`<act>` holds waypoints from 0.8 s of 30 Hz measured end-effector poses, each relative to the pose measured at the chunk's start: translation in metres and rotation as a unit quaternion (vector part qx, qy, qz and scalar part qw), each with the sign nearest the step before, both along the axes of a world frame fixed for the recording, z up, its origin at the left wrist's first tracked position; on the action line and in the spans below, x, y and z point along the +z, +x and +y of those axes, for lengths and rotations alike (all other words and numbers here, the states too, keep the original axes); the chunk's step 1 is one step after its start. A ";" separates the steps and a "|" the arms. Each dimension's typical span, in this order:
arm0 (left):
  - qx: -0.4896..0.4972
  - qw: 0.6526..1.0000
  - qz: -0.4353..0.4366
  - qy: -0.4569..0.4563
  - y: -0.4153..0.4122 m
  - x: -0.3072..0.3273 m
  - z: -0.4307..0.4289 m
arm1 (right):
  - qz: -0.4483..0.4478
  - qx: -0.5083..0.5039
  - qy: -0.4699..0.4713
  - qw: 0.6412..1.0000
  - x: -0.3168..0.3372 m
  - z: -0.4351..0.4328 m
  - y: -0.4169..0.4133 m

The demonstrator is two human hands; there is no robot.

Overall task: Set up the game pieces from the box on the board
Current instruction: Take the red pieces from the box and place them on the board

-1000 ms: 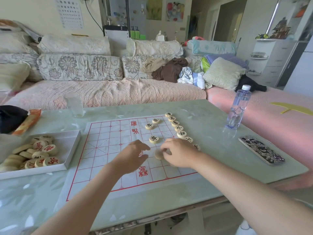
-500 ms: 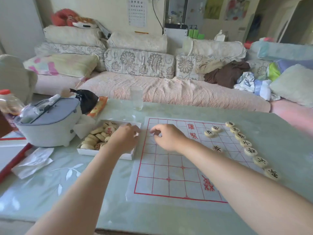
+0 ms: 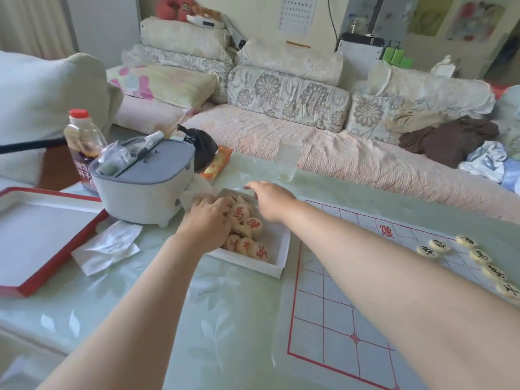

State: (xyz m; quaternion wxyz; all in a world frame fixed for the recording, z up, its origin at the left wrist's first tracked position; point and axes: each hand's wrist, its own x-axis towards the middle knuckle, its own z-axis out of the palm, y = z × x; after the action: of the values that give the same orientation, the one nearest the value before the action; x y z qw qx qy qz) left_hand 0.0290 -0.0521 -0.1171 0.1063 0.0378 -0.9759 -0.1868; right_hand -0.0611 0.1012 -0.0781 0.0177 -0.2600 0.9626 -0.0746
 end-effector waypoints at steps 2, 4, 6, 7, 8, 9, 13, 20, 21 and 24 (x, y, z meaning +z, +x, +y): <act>0.000 1.000 -0.001 0.011 -0.003 -0.001 -0.002 | -0.003 0.011 0.024 1.000 -0.007 -0.007 -0.012; 0.006 1.000 -0.002 0.027 -0.006 -0.001 -0.004 | -0.002 0.020 0.038 0.999 -0.014 -0.011 -0.021; 0.011 0.999 0.000 0.039 -0.009 -0.001 -0.005 | 0.003 0.026 0.026 0.999 -0.021 -0.014 -0.027; 0.013 0.999 0.001 0.045 -0.011 -0.003 -0.006 | 0.009 0.028 0.015 0.999 -0.024 -0.015 -0.030; 0.015 0.999 0.002 0.052 -0.012 -0.004 -0.007 | 0.017 0.028 0.005 0.999 -0.027 -0.016 -0.033; 0.017 0.998 0.004 0.060 -0.013 -0.005 -0.009 | 0.022 0.028 -0.002 0.999 -0.028 -0.016 -0.034; 0.028 0.996 0.007 0.082 -0.016 -0.003 -0.012 | 0.014 0.014 -0.025 0.999 -0.026 -0.011 -0.037; 0.046 0.988 0.040 0.144 -0.018 0.007 -0.008 | 0.011 0.031 -0.120 0.992 0.003 0.005 -0.019; 0.048 0.983 0.051 0.172 -0.018 0.010 -0.007 | 0.004 0.043 -0.138 0.989 0.007 0.005 -0.014; 0.050 0.957 0.072 0.277 -0.016 0.017 -0.002 | -0.037 0.073 -0.192 0.978 0.016 -0.004 0.001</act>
State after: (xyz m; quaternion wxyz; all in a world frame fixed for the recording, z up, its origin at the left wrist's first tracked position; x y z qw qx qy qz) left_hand 0.0126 -0.0544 -0.1001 0.1712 0.1010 -0.8725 -0.4464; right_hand -0.0604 0.0969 -0.0620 0.0087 -0.3252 0.9074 -0.2661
